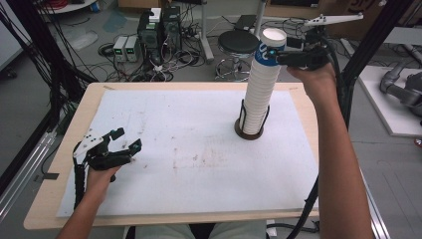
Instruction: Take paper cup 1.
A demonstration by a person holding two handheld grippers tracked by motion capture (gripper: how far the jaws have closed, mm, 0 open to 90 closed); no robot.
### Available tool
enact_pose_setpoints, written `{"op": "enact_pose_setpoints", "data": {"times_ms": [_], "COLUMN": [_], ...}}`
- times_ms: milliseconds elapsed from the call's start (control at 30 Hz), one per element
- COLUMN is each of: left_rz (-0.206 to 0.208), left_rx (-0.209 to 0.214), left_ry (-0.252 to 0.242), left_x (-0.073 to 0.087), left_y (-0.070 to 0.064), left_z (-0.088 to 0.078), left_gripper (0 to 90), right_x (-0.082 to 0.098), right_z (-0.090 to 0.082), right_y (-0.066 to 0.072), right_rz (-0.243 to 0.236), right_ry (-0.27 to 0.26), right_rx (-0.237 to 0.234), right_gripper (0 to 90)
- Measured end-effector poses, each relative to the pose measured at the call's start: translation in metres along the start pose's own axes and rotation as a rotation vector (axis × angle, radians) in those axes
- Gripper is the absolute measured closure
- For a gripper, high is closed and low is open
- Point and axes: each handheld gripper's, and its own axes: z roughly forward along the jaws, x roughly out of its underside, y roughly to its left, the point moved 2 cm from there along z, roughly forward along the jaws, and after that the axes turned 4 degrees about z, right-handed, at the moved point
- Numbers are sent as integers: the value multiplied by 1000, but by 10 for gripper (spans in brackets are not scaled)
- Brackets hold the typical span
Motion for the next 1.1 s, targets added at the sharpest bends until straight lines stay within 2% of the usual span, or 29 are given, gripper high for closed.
{"op": "enact_pose_setpoints", "data": {"times_ms": [33,167,367,400,433,467,867,1100], "left_rz": [-2,-4,-5,-6,-5,-7,-14,-14], "left_rx": [-5,-1,4,4,4,4,4,5], "left_ry": [-4,-3,2,3,3,3,5,8], "left_x": [0,0,1,1,1,1,1,2], "left_y": [0,1,0,1,1,1,1,1], "left_z": [0,0,1,1,1,1,1,1], "left_gripper": [144,144,144,144,144,144,144,144], "right_x": [-3,-8,-13,-14,-14,-14,-15,-16], "right_z": [3,11,16,18,18,17,15,14], "right_y": [-1,-2,-2,-3,-3,-2,-3,-4], "right_rz": [15,26,22,9,9,14,-11,-5], "right_ry": [2,16,4,-1,-1,0,-18,-20], "right_rx": [1,3,11,14,14,2,0,-7], "right_gripper": [202,202,204,231,231,288,310,314]}}
